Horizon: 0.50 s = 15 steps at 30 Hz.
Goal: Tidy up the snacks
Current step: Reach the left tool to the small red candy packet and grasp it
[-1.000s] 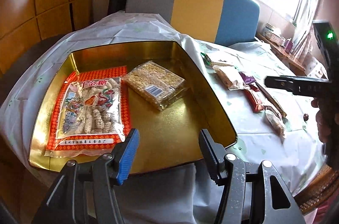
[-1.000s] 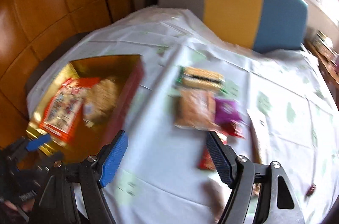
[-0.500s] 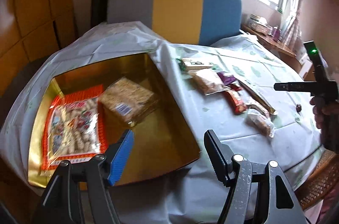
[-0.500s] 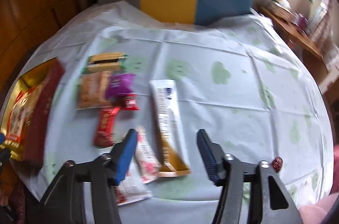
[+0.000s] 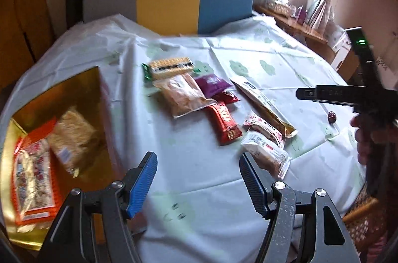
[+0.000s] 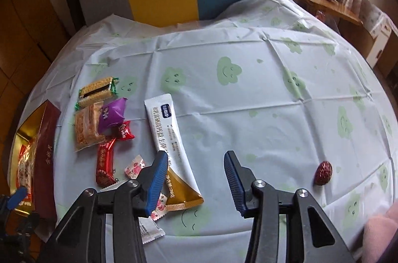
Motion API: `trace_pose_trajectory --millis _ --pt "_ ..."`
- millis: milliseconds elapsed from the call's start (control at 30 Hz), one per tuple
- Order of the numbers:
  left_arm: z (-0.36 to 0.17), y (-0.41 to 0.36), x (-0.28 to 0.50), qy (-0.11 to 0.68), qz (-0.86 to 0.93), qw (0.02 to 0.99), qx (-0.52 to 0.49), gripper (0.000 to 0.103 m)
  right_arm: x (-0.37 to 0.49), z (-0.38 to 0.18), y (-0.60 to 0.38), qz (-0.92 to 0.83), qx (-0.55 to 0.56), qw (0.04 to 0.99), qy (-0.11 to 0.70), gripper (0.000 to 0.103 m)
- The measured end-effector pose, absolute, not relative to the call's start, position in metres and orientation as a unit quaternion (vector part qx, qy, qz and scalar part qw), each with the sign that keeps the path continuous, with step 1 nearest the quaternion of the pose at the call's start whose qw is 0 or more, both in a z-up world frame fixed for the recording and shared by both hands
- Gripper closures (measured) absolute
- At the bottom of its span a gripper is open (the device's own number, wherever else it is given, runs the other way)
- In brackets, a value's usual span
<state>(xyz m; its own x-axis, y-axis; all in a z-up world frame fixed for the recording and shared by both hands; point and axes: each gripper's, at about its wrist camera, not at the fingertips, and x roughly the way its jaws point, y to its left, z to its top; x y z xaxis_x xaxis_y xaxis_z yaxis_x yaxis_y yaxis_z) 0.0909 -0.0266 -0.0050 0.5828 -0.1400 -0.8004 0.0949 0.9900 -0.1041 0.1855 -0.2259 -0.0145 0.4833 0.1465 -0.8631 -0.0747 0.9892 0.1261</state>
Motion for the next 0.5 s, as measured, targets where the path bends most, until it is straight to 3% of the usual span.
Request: trace_pose_trajectory --millis 500 --pt "-0.039 -0.062 0.173 0.493 -0.062 0.867 -0.041 0.041 0.187 -0.013 -0.227 0.061 0.042 0.861 0.502 0.055"
